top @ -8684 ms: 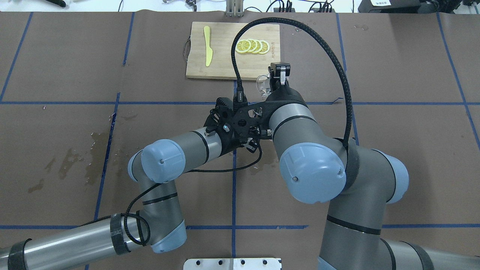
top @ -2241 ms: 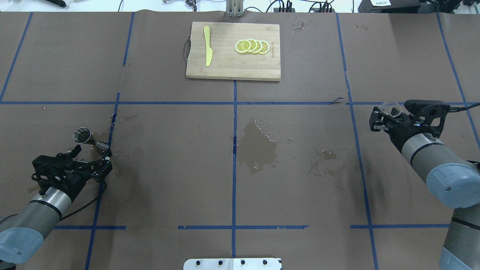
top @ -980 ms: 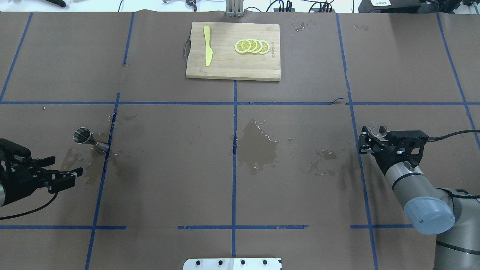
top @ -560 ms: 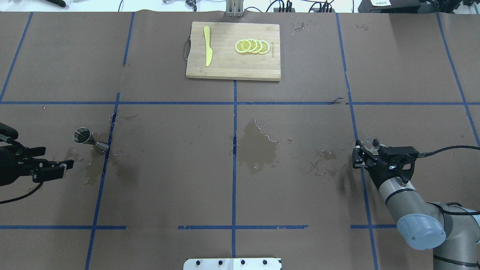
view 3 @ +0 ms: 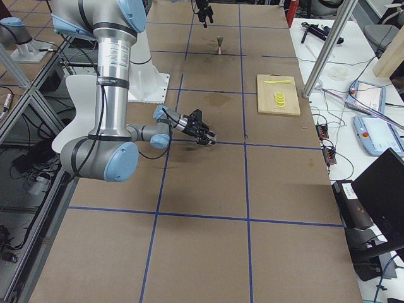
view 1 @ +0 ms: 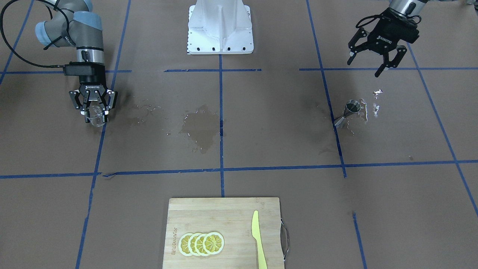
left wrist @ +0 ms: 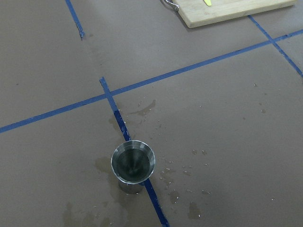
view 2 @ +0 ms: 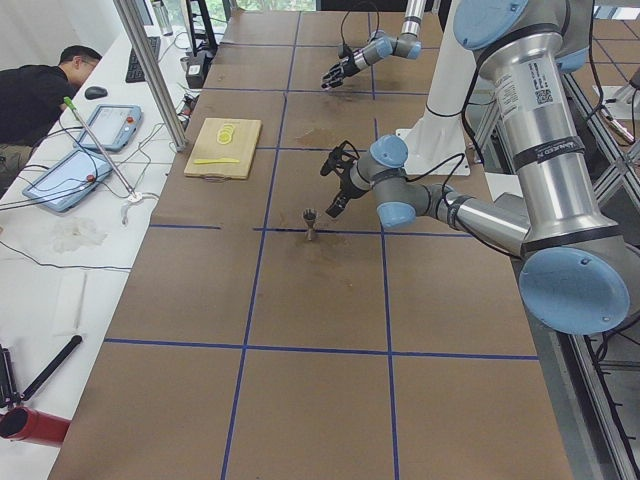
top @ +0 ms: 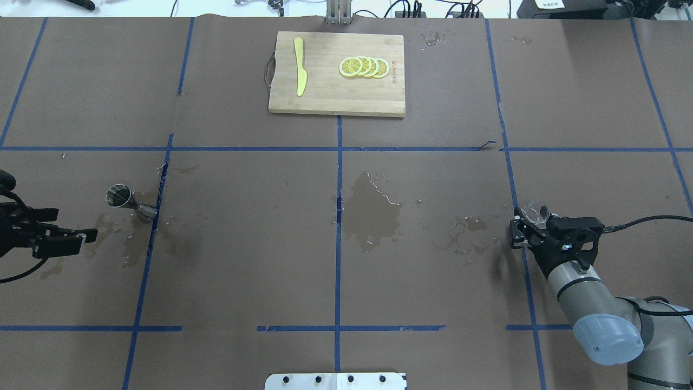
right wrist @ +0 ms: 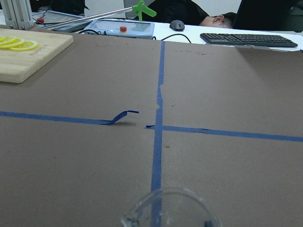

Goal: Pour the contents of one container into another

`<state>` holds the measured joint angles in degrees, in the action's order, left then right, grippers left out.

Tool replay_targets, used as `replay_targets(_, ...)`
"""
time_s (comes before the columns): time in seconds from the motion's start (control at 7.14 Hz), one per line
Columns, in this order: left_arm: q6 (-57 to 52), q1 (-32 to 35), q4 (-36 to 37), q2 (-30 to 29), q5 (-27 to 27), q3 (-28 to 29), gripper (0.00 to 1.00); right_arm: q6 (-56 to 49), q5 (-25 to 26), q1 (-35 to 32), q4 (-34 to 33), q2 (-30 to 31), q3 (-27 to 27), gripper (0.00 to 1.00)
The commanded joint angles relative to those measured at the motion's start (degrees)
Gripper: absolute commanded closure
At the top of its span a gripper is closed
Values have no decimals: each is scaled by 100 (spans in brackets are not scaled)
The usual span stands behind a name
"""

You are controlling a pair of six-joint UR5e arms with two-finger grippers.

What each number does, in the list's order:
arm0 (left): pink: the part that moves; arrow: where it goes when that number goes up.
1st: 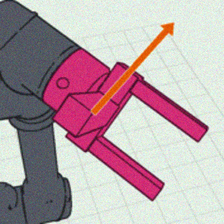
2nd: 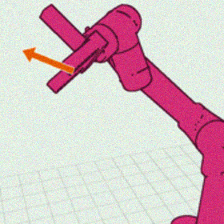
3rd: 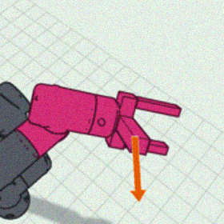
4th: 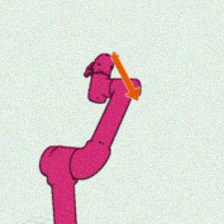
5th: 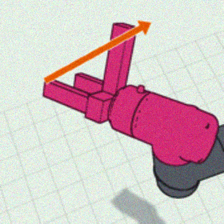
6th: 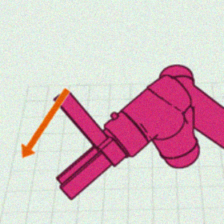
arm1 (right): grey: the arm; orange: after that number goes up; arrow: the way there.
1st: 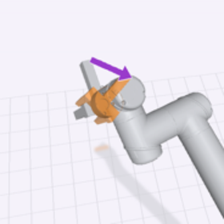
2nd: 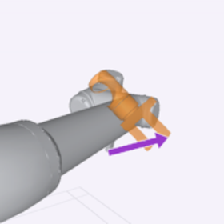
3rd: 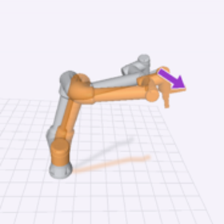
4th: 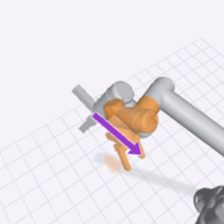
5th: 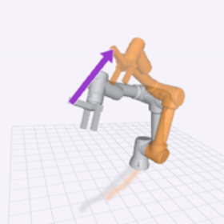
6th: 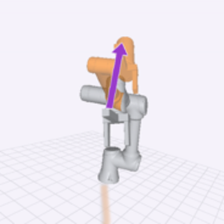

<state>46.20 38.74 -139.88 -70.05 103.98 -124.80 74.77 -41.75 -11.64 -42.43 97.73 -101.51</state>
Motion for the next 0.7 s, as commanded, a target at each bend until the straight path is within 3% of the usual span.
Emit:
replay_targets(0.0, -6, 160, 206, -131, 281, -9, 0, 12, 9, -5, 15, 0, -35, 1)
replay_targets(0.28, -6, 178, 215, -149, 290, 0, 0, 12, -8, -5, 16, 0, -114, 0)
replay_targets(0.56, -6, 282, 398, -289, 683, 8, 0, 12, -331, -14, 7, 70, -526, 0)
